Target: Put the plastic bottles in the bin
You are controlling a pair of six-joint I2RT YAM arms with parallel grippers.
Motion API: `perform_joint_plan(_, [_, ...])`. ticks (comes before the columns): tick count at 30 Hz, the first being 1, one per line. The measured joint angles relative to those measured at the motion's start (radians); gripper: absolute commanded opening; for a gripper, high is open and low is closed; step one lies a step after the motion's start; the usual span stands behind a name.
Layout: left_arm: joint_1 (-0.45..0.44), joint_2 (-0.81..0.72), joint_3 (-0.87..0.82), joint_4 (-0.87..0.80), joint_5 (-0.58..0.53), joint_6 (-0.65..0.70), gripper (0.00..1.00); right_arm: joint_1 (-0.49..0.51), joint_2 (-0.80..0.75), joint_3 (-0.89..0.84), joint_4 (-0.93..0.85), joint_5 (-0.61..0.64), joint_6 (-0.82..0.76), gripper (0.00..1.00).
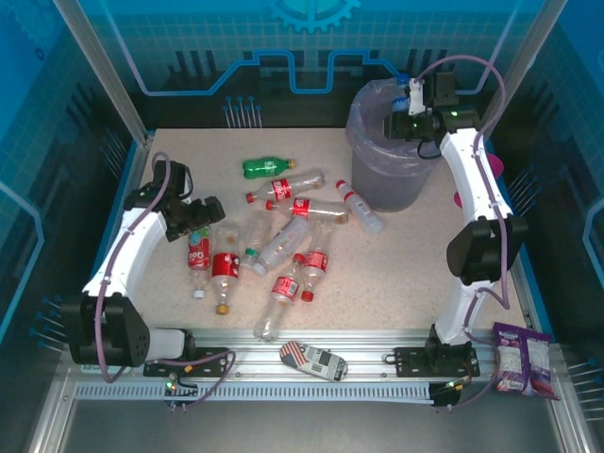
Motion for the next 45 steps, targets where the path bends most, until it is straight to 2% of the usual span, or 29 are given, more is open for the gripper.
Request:
perform_joint_plan(4, [0.035,-0.05,-0.1,-0.003,-0.026,0.001,0.96,-0.003,0.021,0.017,-0.013,-0.015,-0.01,0.57])
perform_joint_plan(9, [0.074,-0.031,-0.163,0.0,-0.034,0.019,0.96,-0.003,0.038,0.019,-0.011,-0.019,-0.01,0.57])
perform_joint_plan(25, [0.074,0.081,-0.168,0.033,-0.04,0.09,0.96,-0.003,0.087,0.041,-0.023,-0.021,-0.018,0.72])
perform_joint_plan(36, [0.074,0.114,-0.168,0.042,-0.052,0.097,0.99,-0.003,0.127,0.227,-0.095,-0.031,-0.049,0.78])
perform_joint_plan(41, [0.076,0.127,-0.168,0.045,-0.059,0.098,0.98,-0.003,0.111,0.26,-0.114,-0.053,-0.051,0.78])
perform_joint_plan(45, [0.079,0.157,-0.168,0.059,-0.058,0.099,0.95,-0.001,0.038,0.205,-0.115,-0.08,-0.047,0.78])
